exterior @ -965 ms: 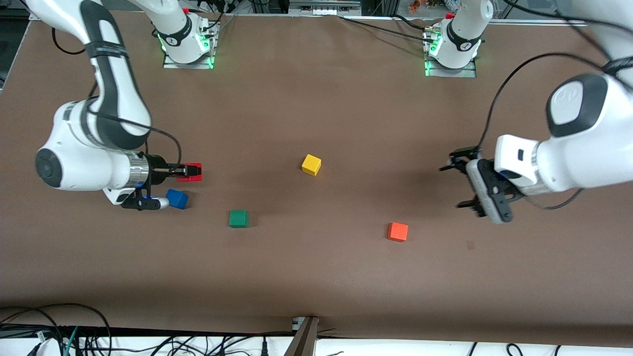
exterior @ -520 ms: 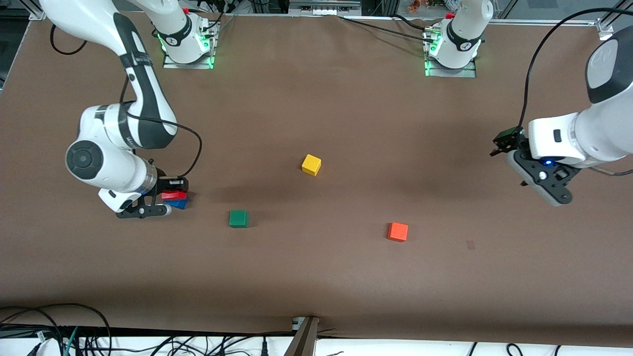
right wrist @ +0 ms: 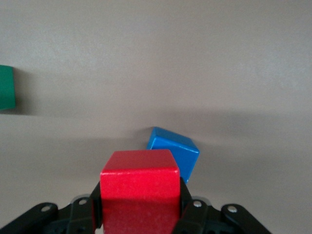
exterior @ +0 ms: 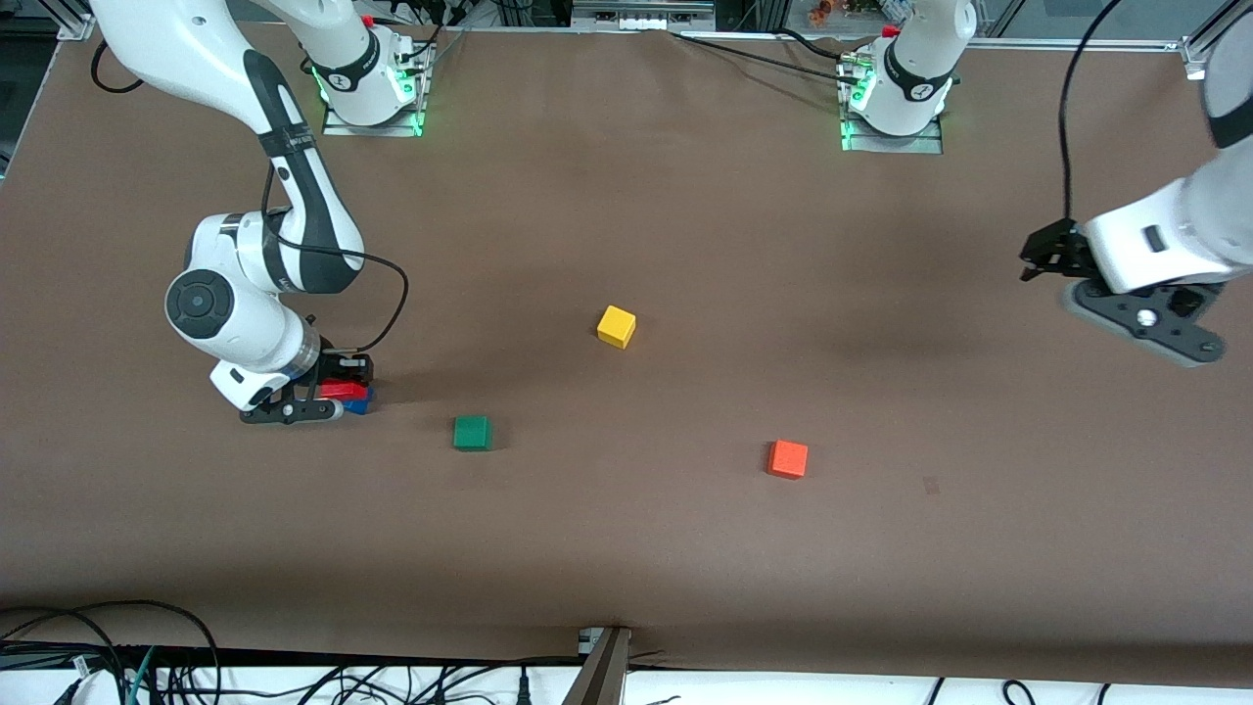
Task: Pass red block to right arm, stack on blue
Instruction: 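Lower the red cube onto the blue cube with the right gripper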
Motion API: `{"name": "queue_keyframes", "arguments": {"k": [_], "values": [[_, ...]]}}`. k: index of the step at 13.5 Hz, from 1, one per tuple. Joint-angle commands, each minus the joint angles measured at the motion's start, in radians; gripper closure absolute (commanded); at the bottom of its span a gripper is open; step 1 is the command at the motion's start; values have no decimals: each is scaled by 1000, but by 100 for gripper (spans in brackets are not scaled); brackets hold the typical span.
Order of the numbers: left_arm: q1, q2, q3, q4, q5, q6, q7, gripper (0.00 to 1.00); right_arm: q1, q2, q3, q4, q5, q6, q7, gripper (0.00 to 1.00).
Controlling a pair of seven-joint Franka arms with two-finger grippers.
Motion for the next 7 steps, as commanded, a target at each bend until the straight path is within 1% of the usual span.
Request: {"name": "queue_keyframes", "arguments": {"k": [1,2,7], "values": [[43,-16,-7,19,-43,-8,-103,0,3,-35,-7,-67,-15,64,-7,91],[44,-14,-5,44,-67,-8,-137,0,3,-35,-10,-71,-15,76,-8,91],[43,-13,-10,43,-69,-8,-142,0,3,-26,-20,-91,-15,110,-7,91]]}}
